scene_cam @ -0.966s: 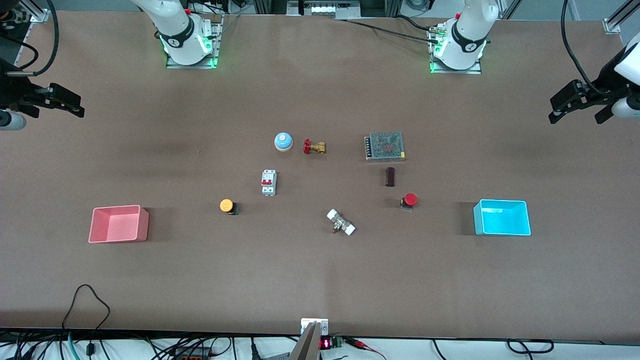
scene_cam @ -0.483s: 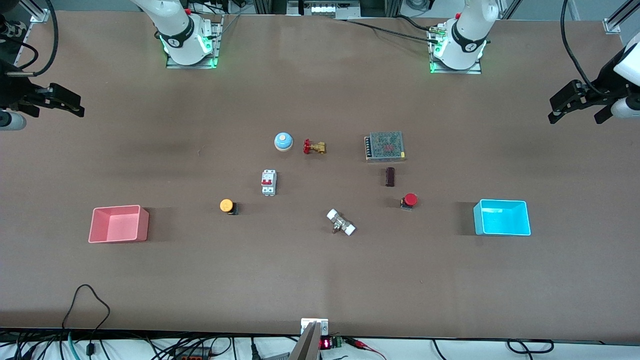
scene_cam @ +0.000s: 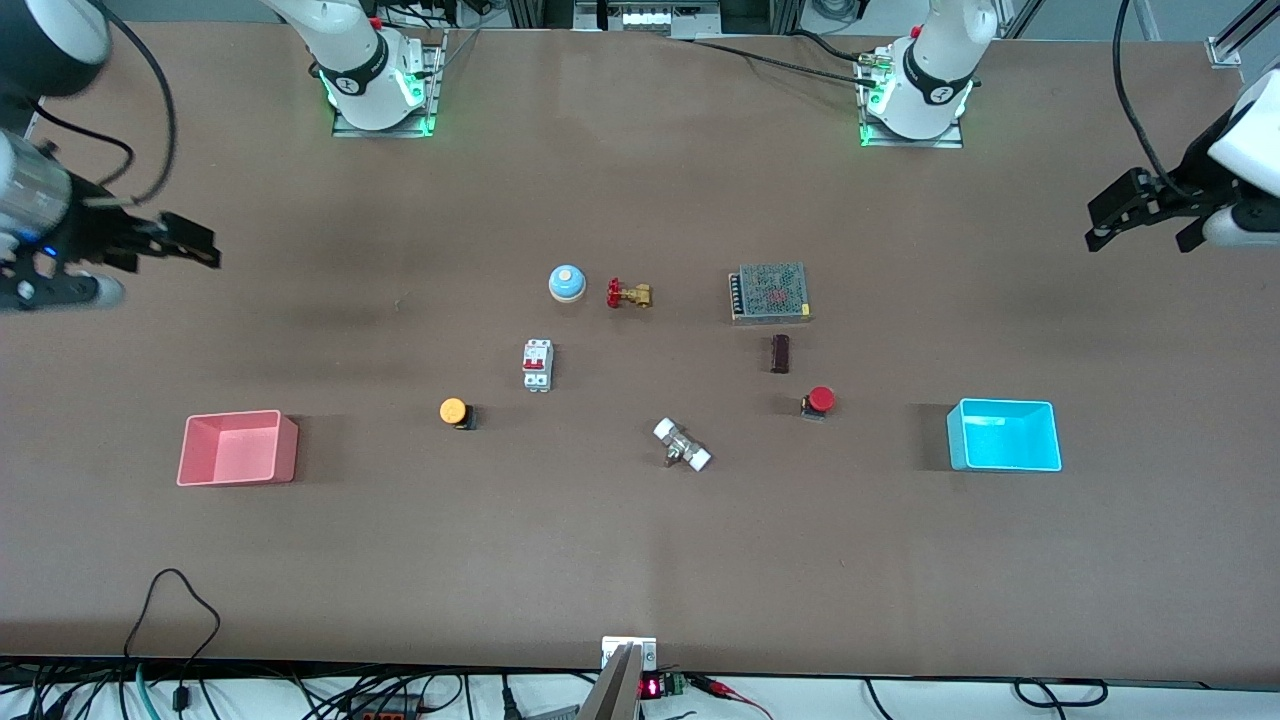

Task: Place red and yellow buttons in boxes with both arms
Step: 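Reach the right gripper to the yellow button while the left gripper reaches the red button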

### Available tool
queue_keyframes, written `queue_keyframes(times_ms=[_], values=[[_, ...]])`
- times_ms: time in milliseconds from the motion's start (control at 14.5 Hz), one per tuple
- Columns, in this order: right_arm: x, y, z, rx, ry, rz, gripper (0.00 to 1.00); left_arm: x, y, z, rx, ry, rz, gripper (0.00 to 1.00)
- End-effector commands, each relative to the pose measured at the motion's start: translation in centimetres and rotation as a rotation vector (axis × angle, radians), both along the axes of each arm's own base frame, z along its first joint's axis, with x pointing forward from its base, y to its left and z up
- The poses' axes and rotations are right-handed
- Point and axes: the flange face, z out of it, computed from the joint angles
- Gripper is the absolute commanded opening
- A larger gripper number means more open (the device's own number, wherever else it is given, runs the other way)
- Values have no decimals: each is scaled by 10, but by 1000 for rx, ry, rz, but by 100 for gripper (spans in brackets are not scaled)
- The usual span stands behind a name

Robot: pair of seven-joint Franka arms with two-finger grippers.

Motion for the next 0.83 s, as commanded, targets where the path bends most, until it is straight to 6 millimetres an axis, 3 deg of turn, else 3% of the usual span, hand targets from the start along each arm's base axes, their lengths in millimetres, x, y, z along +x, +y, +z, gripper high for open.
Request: queue_keyframes(times_ms=[0, 345, 621, 759], values=[[16, 38, -27, -2, -9, -12, 100, 23, -19, -29, -21, 1, 43, 100], [28, 125, -72, -19, -34, 0, 100, 61, -73, -99, -56, 16, 161, 100], [40, 187, -141, -18, -49, 44, 100, 76, -96, -145, -64, 58, 140, 100], [47, 201, -173, -13, -59, 50, 100, 81, -109, -169, -67, 72, 144, 100]])
